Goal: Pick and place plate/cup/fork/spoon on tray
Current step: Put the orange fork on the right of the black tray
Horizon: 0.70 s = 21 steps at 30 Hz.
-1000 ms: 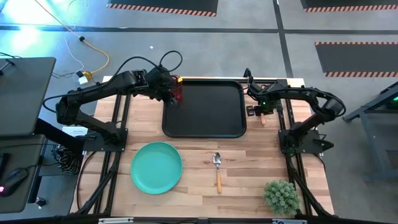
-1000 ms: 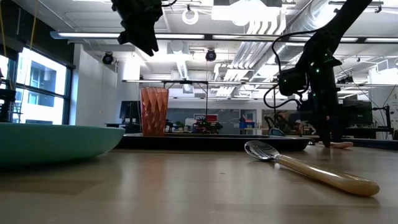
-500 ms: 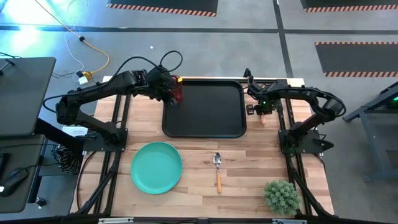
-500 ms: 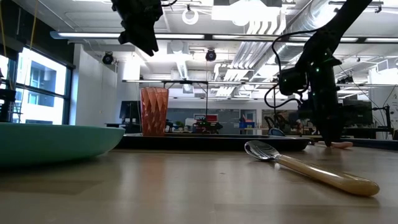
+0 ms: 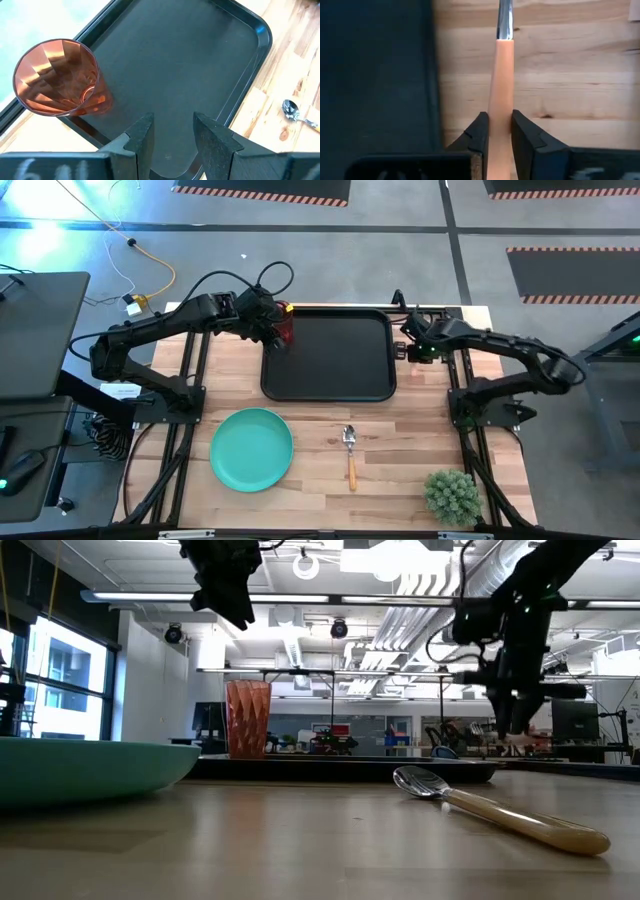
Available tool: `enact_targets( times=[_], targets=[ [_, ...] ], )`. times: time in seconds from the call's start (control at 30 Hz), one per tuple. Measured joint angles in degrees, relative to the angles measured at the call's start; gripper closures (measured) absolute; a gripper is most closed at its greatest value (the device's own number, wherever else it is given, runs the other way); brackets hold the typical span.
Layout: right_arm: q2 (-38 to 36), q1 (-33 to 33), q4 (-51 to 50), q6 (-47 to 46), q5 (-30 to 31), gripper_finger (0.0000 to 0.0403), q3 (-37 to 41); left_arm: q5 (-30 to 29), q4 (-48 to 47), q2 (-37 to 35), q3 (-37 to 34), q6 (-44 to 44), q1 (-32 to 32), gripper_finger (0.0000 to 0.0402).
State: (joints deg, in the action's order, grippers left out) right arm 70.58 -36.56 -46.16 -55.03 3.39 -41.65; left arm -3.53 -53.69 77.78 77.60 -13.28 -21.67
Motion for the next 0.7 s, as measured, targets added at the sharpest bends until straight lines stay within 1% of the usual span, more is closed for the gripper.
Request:
enact_targets(
  times=[0.2,0.37,0.57,0.7],
  targets=[
    [-7.47,3.59,4.04,-4.67,2.06,0.0367,0.00,0.00,0.00,0.00,0.00,0.00,0.01,0.0275],
    [-11.69,5.70,8.62,-6.88,2.89,0.0366,0.00,0.00,0.00,0.00,0.00,0.00,0.00,0.0275],
    [-13.88,8.29,18.85,-7.11,5.03,0.0366,-0.03,0.00,0.00,0.00,0.00,0.00,0.01,0.0275],
    [-12.99,9.64,20.32,-5.59,6.90,0.0366,-3.07,0.00,0.00,0.00,0.00,0.00,0.00,0.0275]
  ],
)
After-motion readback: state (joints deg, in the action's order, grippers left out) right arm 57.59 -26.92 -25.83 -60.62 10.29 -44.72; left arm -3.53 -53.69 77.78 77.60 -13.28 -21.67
